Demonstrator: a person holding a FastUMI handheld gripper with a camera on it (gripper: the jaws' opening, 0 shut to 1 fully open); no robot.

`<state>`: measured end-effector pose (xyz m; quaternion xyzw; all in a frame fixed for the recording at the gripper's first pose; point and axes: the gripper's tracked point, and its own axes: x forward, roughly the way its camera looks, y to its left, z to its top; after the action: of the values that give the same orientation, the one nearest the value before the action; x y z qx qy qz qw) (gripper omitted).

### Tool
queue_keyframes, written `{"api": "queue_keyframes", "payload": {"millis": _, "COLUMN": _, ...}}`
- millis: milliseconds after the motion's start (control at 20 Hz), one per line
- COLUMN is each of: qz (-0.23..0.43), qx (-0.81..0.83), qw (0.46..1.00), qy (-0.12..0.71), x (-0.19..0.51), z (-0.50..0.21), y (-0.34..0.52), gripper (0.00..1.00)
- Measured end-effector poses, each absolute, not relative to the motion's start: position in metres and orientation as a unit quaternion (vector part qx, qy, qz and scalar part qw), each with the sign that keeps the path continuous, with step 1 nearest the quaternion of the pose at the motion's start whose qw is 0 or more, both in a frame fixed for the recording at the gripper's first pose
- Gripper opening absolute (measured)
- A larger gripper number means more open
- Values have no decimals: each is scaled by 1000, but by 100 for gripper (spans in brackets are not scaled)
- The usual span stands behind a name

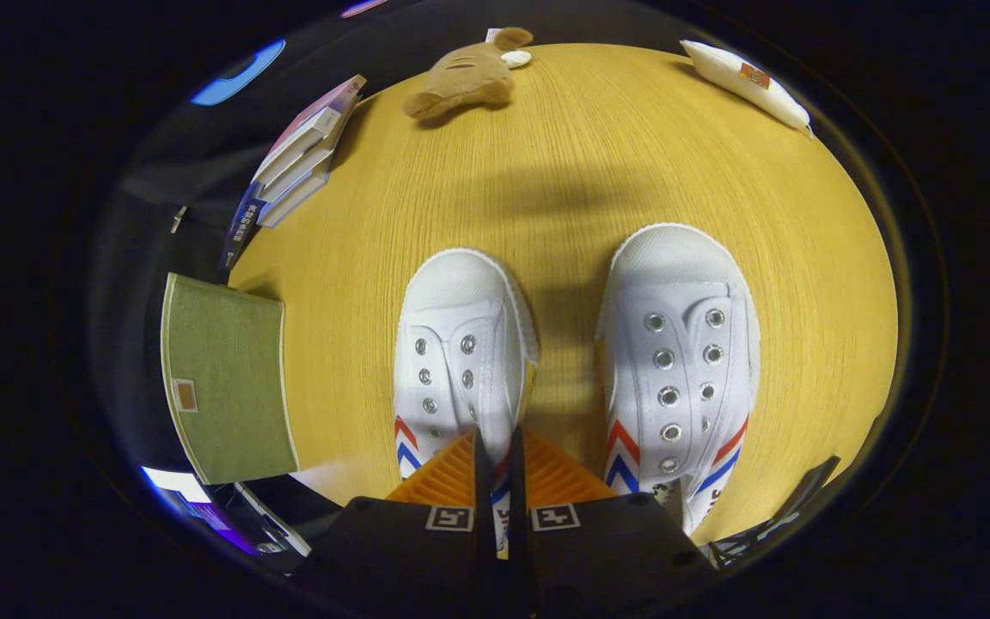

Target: Open the storage box then place both shoes into the box .Put the left shoe in first, then the right shoe, with the right side of both shoes facing outward in a uniform manner.

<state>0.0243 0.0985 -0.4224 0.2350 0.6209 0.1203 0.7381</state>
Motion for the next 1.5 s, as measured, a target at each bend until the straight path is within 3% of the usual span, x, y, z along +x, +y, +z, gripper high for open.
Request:
{"api": "queue_keyframes", "payload": {"millis": 450, "qz": 111, "qx": 312, "qw": 765, "qy": 553, "x": 39, "z": -336, "y": 106, "gripper": 9}}
{"api": "queue_keyframes", "payload": {"millis": 850, "qz": 191, "qx": 339, "qw": 784, "qy": 483, "x": 51, "z": -210, "y": 150, "gripper": 9}}
{"api": "queue_keyframes", "payload": {"millis": 1150, "qz": 235, "qx": 374, "qw": 764, "qy": 470, "x": 59, "z": -136, "y": 217, "gripper": 9}}
{"api": "queue_keyframes", "payload": {"millis": 1500, "qz": 264, "qx": 377, "qw": 723, "qy": 515, "x": 50, "z": -119, "y": 346, "gripper": 9}}
